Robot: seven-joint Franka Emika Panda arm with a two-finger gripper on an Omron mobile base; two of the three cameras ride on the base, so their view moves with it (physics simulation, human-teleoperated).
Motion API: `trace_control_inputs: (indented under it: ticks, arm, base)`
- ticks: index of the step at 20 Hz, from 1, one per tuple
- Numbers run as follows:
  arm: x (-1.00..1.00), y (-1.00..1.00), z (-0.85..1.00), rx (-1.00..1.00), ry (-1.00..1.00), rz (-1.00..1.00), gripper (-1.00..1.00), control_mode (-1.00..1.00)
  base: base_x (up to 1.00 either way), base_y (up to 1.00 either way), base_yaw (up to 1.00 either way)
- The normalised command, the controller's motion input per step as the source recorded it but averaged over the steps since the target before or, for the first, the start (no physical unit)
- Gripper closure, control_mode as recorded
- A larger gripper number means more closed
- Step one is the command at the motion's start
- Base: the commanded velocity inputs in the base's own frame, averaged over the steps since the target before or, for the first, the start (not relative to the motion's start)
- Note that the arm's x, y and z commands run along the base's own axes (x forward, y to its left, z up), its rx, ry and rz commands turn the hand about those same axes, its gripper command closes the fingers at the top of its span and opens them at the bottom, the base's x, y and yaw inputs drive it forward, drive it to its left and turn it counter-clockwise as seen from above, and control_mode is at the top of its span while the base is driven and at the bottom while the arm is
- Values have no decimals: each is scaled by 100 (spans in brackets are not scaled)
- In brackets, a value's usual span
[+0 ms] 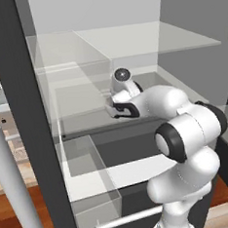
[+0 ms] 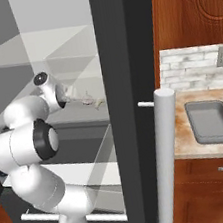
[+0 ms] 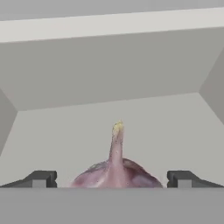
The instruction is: Place one garlic and one fish in each tupperware on the nearby counter, to pack two identical lunches.
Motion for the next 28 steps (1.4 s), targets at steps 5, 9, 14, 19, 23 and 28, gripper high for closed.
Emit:
trace_control_inputs:
  ticks: [5, 9, 14, 19, 23, 28]
  arm:
    - [-3, 7, -87, -3, 25, -10, 100, -100]
    - [-8, 6, -60, -2, 5, -7, 100, -100]
    - [-92, -2, -62, -2, -31, -4, 100, -100]
    - [-100, -7, -5, 0, -18, -4, 100, -100]
    - [-100, -35, 69, 2, 0, 0, 100, -100]
    - [-98, -43, 69, 0, 3, 0, 100, -100]
  base:
    - [0, 0, 0]
    - [0, 0, 0]
    - [0, 0, 0]
    - [0, 0, 0]
    - [0, 0, 0]
    - [0, 0, 0]
